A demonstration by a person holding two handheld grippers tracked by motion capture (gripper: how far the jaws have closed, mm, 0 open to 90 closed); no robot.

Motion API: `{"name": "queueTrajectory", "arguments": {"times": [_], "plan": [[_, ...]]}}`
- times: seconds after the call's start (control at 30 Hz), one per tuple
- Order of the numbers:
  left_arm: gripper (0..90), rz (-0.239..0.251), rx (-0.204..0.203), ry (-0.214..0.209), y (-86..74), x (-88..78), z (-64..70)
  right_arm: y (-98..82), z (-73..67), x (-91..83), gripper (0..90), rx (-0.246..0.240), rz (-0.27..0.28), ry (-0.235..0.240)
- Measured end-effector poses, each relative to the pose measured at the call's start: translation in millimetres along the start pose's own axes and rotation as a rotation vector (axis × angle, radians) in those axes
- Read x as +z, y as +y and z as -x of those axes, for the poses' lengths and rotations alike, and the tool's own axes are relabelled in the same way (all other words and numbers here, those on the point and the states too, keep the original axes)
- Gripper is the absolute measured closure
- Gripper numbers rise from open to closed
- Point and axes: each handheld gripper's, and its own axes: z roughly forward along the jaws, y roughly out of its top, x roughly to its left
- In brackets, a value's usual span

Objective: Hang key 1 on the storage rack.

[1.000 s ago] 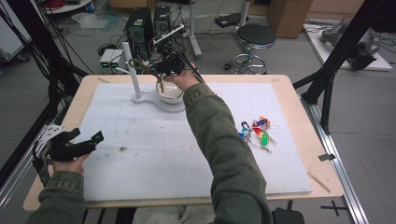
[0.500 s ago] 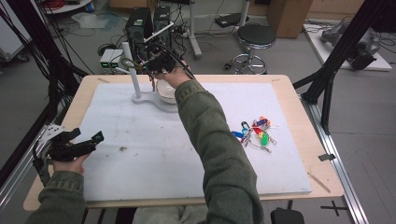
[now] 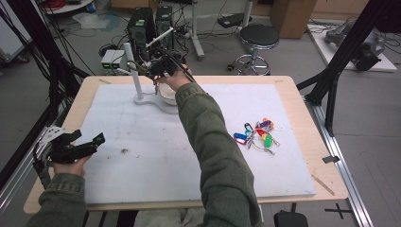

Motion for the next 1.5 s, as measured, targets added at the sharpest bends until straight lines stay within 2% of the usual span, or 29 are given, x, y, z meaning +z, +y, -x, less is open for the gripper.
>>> {"name": "queueTrajectory", "arguments": {"times": [0.2, 0.3, 0.33, 0.37, 0.47, 0.53, 0.57, 0.6, 0.67, 0.77, 0.83, 0.87, 0.93, 1.23, 1.5], "plan": [[1.7, -0.001, -0.005, 0.006, 0.1, 0.1, -0.8, -1.2, 0.6, 3.7, 77.7, -0.007, -0.022, -0.01], [1.7, -0.004, -0.006, 0.008, 0.0, 0.3, -0.6, -1.4, 0.2, 1.1, 77.0, -0.003, -0.029, 0.004], [1.7, -0.004, -0.005, 0.01, 0.0, 0.5, -0.5, -3.0, 0.7, -1.3, 70.4, -0.013, -0.055, 0.002], [1.7, -0.004, -0.005, 0.011, 0.0, 0.4, -0.4, -3.0, 0.7, -1.3, 70.4, -0.013, -0.055, 0.002], [1.7, -0.006, -0.003, 0.013, 0.0, 0.2, 0.0, -6.0, 1.9, -6.5, 60.5, -0.002, -0.089, -0.023], [1.7, -0.007, -0.003, 0.014, -0.1, 0.1, 0.3, -9.1, 3.8, -13.2, 50.3, 0.009, -0.095, -0.04], [1.7, -0.008, -0.003, 0.013, -0.2, 0.1, 0.3, -12.3, 6.3, -18.5, 38.7, 0.013, -0.094, -0.049], [1.7, -0.007, -0.002, 0.012, -0.3, 0.3, 0.6, -12.3, 6.3, -18.5, 38.7, 0.013, -0.094, -0.049], [1.7, -0.009, 0.004, 0.01, -0.4, 0.2, 1.1, -17.1, 9.1, -25.9, 23.2, 0.027, -0.097, -0.044], [1.7, -0.01, 0.004, 0.009, -0.4, 0.3, 1.5, -23.8, 13.2, -35.5, 11.3, 0.032, -0.089, -0.041], [1.7, -0.007, 0.004, 0.01, -0.4, 0.4, 1.5, -27.6, 15.3, -41.3, 7.2, 0.039, -0.09, -0.047], [1.7, -0.007, 0.005, 0.011, -0.4, 0.3, 1.5, -28.9, 15.7, -42.9, 0.9, 0.051, -0.102, -0.051], [1.7, -0.006, 0.005, 0.012, -0.3, 0.0, 1.6, -31.1, 16.5, -47.6, 0.7, 0.055, -0.111, -0.068], [1.7, -0.007, 0.007, 0.017, -0.4, -0.6, 2.0, -36.6, 14.9, -70.5, 0.7, 0.034, -0.113, -0.06], [1.7, -0.005, 0.007, 0.02, -0.4, -0.3, 2.8, -60.3, 23.9, -84.2, 0.8, 0.057, -0.114, -0.083]]}}
